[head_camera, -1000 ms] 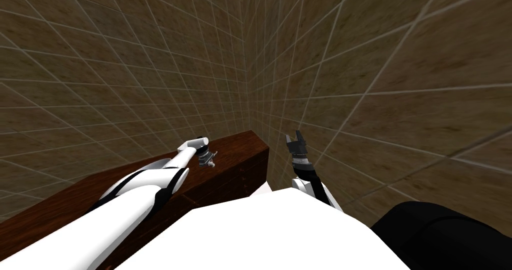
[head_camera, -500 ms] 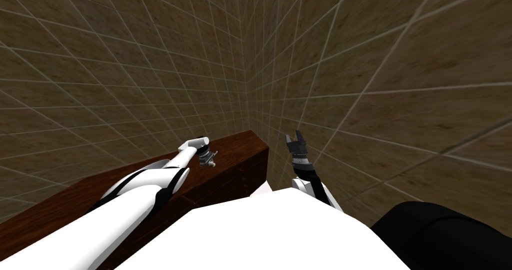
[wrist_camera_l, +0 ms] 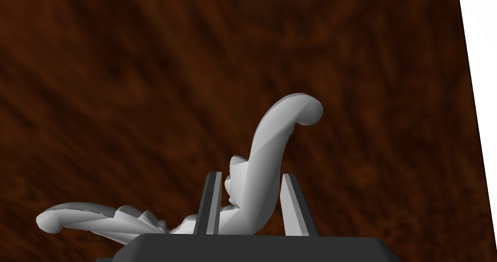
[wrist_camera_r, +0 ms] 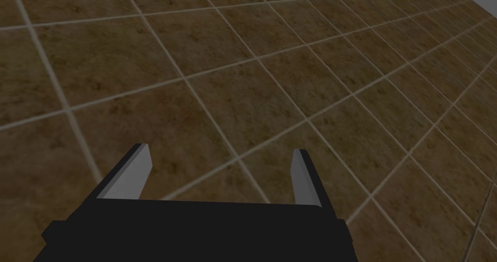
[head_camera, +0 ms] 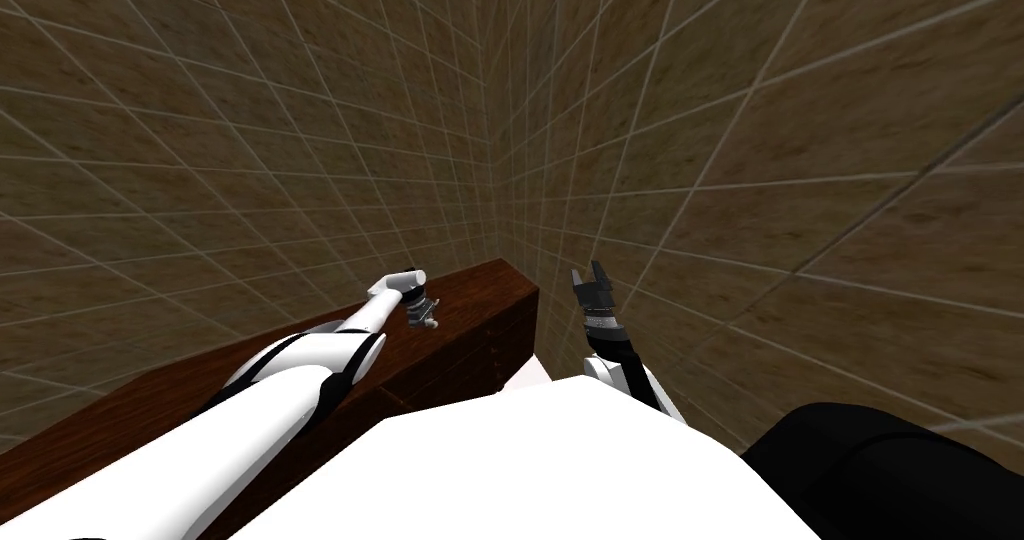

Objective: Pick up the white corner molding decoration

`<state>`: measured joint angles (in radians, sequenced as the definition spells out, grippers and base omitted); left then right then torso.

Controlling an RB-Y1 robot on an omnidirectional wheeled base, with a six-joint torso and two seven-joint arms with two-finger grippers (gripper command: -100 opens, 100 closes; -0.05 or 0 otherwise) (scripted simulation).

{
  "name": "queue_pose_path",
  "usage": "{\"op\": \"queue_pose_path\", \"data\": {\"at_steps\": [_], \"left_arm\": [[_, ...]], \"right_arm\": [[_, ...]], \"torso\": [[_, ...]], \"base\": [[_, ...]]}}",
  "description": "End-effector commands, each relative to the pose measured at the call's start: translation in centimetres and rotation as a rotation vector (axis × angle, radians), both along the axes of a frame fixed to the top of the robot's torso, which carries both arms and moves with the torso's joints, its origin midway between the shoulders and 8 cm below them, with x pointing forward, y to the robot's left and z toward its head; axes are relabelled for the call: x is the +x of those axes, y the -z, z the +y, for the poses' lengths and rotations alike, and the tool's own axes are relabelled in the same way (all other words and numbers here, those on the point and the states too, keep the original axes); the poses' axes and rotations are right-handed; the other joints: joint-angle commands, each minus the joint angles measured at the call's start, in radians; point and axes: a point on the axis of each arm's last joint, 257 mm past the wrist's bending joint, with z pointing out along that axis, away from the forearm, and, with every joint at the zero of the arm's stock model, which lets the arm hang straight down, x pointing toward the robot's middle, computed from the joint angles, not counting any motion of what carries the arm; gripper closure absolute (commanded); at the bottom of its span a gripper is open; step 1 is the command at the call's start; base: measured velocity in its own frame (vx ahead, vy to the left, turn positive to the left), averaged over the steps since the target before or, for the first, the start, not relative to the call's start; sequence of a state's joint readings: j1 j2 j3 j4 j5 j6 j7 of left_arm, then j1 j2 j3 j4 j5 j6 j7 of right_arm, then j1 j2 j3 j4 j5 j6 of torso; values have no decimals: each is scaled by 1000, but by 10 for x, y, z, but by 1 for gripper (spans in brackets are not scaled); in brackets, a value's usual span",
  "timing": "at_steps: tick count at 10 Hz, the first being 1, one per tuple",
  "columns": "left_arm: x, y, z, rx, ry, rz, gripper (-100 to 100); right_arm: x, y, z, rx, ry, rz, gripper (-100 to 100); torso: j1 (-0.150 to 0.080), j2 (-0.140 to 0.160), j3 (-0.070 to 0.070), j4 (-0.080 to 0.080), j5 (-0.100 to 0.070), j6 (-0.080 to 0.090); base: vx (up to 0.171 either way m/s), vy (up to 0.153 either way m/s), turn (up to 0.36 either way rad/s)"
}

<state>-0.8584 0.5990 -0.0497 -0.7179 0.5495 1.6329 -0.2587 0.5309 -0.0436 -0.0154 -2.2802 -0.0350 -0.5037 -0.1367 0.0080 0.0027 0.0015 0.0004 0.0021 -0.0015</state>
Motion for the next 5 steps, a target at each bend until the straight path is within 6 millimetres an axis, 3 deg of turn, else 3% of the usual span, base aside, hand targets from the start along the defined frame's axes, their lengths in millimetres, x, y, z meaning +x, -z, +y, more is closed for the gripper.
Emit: {"op": "queue_pose_path", "data": {"at_steps": [1, 3, 4, 5], "left_arm": [[3, -5, -8, 0, -20, 0, 100], [7, -10, -19, 1, -40, 0, 100], [6, -6, -16, 0, -32, 0, 100], [6, -7, -17, 0, -35, 1, 0]], "right_arm": [[0, 0, 0, 0, 0, 0, 0], [0, 0, 0, 0, 0, 0, 0], [0, 0, 0, 0, 0, 0, 0], [0, 0, 0, 0, 0, 0, 0]], "torso": [[0, 0, 0, 0, 0, 0], [-2, 0, 0, 0, 0, 0], [-2, 0, 0, 0, -1, 0], [-4, -1, -1, 0, -1, -1]], "base": [[-66, 96, -109], [-62, 87, -99], [-32, 40, -31], [-5, 7, 5]]}}
